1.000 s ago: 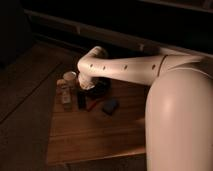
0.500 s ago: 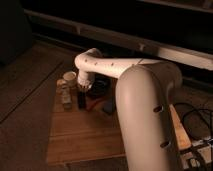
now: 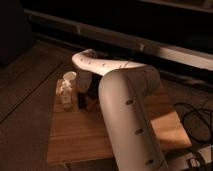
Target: Push the eraser across the table
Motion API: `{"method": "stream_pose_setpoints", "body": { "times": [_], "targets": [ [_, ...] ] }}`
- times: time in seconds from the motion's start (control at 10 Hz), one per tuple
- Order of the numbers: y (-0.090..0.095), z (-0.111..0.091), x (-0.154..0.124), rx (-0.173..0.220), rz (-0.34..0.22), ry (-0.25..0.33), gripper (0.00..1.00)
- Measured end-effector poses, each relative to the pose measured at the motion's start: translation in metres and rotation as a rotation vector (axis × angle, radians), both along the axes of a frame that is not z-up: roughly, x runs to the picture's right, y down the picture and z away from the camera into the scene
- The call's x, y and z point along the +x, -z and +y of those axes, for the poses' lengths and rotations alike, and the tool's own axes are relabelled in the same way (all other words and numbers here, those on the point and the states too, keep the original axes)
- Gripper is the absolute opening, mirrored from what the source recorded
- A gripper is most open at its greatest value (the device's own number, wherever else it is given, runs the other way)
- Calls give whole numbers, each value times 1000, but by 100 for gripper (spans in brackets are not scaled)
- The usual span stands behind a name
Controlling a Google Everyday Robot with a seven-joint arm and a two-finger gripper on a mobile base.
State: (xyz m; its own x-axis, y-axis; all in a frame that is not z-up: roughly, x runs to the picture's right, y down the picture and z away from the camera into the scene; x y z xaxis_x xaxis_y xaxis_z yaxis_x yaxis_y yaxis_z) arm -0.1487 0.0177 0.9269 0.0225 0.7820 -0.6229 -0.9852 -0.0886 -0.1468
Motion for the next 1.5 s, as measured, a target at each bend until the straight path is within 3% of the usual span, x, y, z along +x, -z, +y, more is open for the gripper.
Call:
{"method": "stream_pose_setpoints", "body": {
  "times": [0.4, 0.9, 1.2, 1.5],
  "targets": [
    [-16, 5, -19, -28, -23, 22, 0],
    [-29, 18, -17, -69, -12, 22, 0],
    [-29, 26, -24, -91, -15, -8, 0],
    [-26, 27, -26, -86, -18, -28, 0]
  ]
}}
